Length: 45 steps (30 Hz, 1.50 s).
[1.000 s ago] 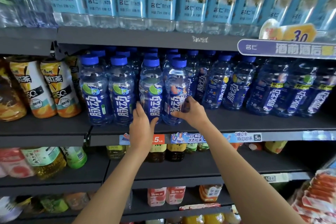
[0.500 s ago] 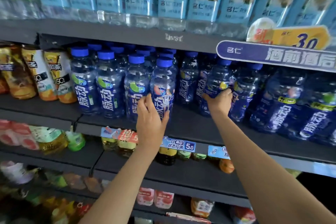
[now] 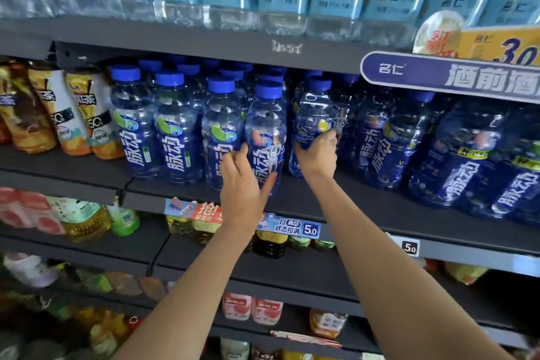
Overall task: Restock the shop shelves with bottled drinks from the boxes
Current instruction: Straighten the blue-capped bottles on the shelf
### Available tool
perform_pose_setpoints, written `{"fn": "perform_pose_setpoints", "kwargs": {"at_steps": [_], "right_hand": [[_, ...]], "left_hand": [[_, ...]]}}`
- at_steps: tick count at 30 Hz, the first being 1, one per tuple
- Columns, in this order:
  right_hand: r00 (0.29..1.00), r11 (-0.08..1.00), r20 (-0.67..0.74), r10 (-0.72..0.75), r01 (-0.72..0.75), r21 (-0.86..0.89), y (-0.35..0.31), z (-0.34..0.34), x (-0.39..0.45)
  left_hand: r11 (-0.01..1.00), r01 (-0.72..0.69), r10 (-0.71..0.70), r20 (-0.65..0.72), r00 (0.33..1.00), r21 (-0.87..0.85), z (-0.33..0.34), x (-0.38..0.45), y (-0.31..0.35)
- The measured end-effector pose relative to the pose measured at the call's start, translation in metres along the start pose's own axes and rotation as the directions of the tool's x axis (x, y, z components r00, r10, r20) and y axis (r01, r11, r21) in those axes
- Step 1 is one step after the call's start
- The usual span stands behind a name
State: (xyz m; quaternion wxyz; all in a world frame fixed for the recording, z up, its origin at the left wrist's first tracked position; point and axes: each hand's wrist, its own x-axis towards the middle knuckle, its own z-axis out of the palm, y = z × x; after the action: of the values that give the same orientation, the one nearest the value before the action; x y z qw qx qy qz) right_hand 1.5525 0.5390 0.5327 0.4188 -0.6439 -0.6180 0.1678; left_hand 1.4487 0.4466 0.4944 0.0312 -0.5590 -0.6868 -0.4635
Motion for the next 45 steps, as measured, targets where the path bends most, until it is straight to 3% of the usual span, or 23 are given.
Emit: {"fn": "perform_pose_setpoints", "kwargs": {"at_steps": [11, 16, 19, 30, 40, 45], "right_hand": [[0.971, 0.972, -0.048, 0.234, -0.233, 0.022, 0.007, -0.030, 0.017], [0.994, 0.995, -0.068, 0.081, -0.084, -0.044, 0.015, -0.028, -0.008], [1.000, 1.000, 0.021, 0.015, -0.014, -0.021, 0.009, -0.020, -0.012], [0.977, 0.978, 0.188, 0.101, -0.132, 0.161, 0.020, 0.004, 0.001], [0.998, 0.997, -0.008, 0.069, -0.069, -0.023, 0.013, 0.018, -0.008], [0.998, 1.000, 0.045, 0.032, -0.031, -0.003, 0.013, 0.006, -0.010]], "left_hand": [[0.998, -0.034, 0.031, 0.056, 0.998, 0.043, -0.010, 0.003, -0.003], [1.000, -0.020, 0.019, 0.053, 0.998, 0.002, -0.009, 0.004, -0.005], [1.000, -0.020, 0.020, 0.054, 0.998, -0.001, -0.009, 0.003, -0.005], [0.999, -0.035, 0.036, 0.042, 0.998, -0.020, -0.006, 0.004, -0.008], [0.998, -0.046, 0.047, 0.017, 0.999, -0.049, -0.004, 0.002, -0.011], [0.998, -0.049, 0.050, 0.016, 0.999, -0.038, -0.006, 0.002, -0.011]]}}
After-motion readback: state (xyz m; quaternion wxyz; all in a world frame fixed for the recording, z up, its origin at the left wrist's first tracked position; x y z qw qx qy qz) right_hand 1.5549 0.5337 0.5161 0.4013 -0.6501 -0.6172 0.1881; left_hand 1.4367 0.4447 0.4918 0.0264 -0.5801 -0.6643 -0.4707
